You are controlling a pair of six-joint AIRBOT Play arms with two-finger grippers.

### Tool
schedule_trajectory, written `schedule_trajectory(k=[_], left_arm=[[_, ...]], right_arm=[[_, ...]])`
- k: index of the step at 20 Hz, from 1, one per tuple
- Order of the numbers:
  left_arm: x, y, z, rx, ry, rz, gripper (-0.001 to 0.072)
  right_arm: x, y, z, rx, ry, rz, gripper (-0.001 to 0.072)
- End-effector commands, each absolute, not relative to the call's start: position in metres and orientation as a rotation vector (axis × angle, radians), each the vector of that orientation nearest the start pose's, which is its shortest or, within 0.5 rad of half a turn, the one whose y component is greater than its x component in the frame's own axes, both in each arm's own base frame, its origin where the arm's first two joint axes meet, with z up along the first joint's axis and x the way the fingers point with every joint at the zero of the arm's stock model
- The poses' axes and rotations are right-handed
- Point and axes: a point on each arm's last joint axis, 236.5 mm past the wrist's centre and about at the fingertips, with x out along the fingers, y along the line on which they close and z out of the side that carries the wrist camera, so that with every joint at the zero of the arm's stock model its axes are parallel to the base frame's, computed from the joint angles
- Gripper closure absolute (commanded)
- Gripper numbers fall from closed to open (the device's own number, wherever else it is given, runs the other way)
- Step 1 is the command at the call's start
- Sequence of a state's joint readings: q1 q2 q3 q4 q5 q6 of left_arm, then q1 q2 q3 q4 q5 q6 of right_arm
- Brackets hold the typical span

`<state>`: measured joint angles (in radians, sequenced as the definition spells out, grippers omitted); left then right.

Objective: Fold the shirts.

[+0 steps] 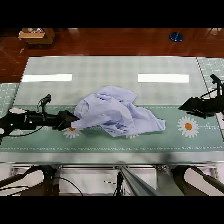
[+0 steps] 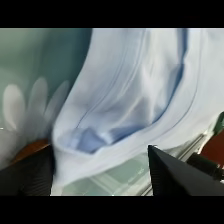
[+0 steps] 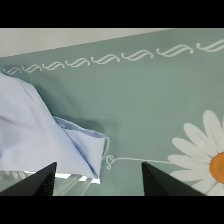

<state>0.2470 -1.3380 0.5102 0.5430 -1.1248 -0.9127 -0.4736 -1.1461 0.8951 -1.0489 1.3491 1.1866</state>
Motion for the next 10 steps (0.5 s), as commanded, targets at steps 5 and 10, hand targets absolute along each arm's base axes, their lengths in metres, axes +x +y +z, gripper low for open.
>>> schedule_trajectory(k=[5, 10], left_arm=[[0.262, -0.142, -0.114, -0.871, 1.432, -0.535, 0.0591], [0.261, -0.145, -0.103, -0.865, 1.418, -0.57, 0.068]], right_arm=[[0.29, -0.018, -0.009, 0.534, 1.365, 0.211, 0.0141], [0.278, -0.032, -0.017, 0.467, 1.42, 0.171, 0.0141]])
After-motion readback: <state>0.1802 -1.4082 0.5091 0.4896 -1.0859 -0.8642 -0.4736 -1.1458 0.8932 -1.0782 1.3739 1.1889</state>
